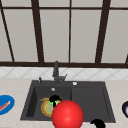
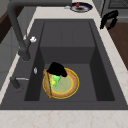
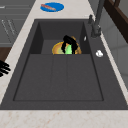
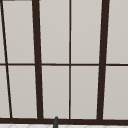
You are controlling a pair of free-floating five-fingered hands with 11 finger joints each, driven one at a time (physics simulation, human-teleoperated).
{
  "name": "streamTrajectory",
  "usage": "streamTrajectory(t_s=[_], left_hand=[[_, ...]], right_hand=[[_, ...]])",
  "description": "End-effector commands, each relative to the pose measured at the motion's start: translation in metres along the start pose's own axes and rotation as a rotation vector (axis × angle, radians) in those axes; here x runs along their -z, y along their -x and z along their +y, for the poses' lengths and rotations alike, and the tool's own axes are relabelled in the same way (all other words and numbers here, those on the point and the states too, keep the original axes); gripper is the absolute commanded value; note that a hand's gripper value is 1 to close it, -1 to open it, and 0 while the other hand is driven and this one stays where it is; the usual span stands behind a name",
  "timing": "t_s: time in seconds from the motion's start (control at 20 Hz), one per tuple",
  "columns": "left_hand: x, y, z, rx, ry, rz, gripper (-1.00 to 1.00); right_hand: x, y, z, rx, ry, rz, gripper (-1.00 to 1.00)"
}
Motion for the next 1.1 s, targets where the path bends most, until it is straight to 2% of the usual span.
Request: streamTrajectory(t_s=[0.0,0.1,0.15,0.2,0.25,0.4,0.65,0.7,0.85,0.9,0.95,1.05], left_hand=[[-0.008,-0.019,-0.024,0.035,0.003,-0.028,-1.00],[-0.004,-0.025,-0.017,0.056,0.010,-0.024,-1.00],[-0.007,-0.025,-0.010,0.075,0.009,-0.040,-1.00],[-0.005,-0.025,-0.011,0.063,0.005,-0.032,-1.00],[-0.001,-0.023,-0.008,0.069,0.023,-0.037,-1.00],[0.009,-0.027,0.015,0.021,0.020,-0.017,-1.00],[0.018,-0.038,0.054,-0.023,0.028,-0.017,-1.00],[0.019,-0.041,0.062,-0.028,0.028,-0.019,-1.00],[0.016,-0.061,0.076,-0.011,0.035,-0.031,-1.00],[0.015,-0.069,0.078,-0.011,0.037,-0.028,-1.00],[0.015,-0.072,0.082,-0.021,0.024,-0.009,-1.00],[0.010,-0.085,0.087,-0.012,0.037,-0.017,-1.00]], right_hand=[[0.000,0.000,0.000,0.000,0.000,0.000,0.00],[0.000,0.000,0.000,0.000,0.000,0.000,0.00],[0.000,0.000,0.000,0.000,0.000,0.000,0.00],[0.000,0.000,0.000,0.000,0.000,0.000,0.00],[0.000,0.000,0.000,0.000,0.000,0.000,0.00],[0.000,0.000,0.000,0.000,0.000,0.000,0.00],[0.000,0.000,0.000,0.000,0.000,0.000,0.00],[0.000,0.000,0.000,0.000,0.000,0.000,0.00],[0.000,0.000,0.000,0.000,0.000,0.000,0.00],[0.000,0.000,0.000,0.000,0.000,0.000,0.00],[0.000,0.000,0.000,0.000,0.000,0.000,0.00],[0.000,0.000,0.000,0.000,0.000,0.000,0.00]])
